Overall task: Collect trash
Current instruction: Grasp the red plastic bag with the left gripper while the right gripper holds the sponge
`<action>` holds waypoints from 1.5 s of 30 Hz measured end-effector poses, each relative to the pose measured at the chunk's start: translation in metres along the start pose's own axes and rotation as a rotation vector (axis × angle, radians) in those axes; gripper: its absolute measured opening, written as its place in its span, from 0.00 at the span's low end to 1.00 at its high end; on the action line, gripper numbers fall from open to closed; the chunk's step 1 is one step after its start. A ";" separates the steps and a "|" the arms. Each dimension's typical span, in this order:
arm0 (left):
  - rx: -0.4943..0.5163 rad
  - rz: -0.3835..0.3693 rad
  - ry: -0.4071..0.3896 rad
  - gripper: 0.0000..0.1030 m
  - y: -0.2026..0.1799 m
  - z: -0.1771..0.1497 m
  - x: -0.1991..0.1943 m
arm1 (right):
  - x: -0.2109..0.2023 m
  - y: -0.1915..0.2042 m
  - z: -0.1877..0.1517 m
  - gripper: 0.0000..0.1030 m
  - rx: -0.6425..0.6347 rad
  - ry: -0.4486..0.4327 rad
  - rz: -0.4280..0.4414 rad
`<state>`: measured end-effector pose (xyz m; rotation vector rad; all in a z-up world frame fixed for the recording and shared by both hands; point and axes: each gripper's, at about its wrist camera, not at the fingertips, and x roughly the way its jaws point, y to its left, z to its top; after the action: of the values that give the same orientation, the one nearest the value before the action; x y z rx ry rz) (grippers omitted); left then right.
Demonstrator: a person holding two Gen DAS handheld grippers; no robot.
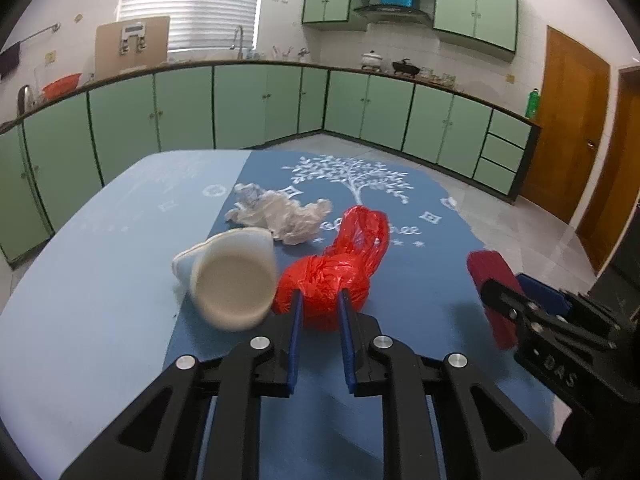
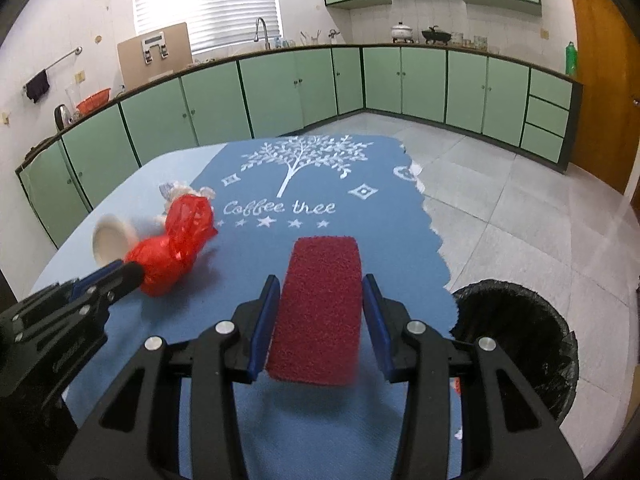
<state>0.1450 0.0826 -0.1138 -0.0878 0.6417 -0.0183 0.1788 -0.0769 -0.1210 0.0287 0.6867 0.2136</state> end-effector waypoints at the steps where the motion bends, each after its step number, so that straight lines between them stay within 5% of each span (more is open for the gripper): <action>1: 0.005 -0.006 -0.003 0.16 -0.002 0.000 -0.002 | -0.002 -0.001 0.001 0.39 0.002 -0.004 -0.001; 19: 0.057 -0.089 -0.062 0.13 -0.051 0.012 -0.029 | -0.057 -0.031 0.008 0.39 0.035 -0.097 -0.038; 21: 0.066 -0.109 -0.065 0.01 -0.059 0.013 -0.030 | -0.063 -0.038 0.007 0.39 0.044 -0.104 -0.049; 29: 0.108 -0.136 -0.040 0.00 -0.088 0.005 -0.023 | -0.070 -0.060 -0.002 0.39 0.072 -0.099 -0.079; 31: 0.116 -0.125 -0.028 0.02 -0.087 -0.001 -0.021 | -0.069 -0.062 -0.005 0.39 0.076 -0.095 -0.079; 35: 0.119 -0.110 0.004 0.33 -0.079 -0.010 -0.014 | -0.065 -0.062 -0.008 0.39 0.079 -0.087 -0.074; 45: 0.114 -0.073 0.061 0.56 -0.071 -0.021 0.014 | -0.056 -0.053 -0.009 0.39 0.067 -0.074 -0.055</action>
<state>0.1443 0.0092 -0.1325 -0.0007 0.6965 -0.1278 0.1407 -0.1405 -0.0982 0.0813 0.6195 0.1365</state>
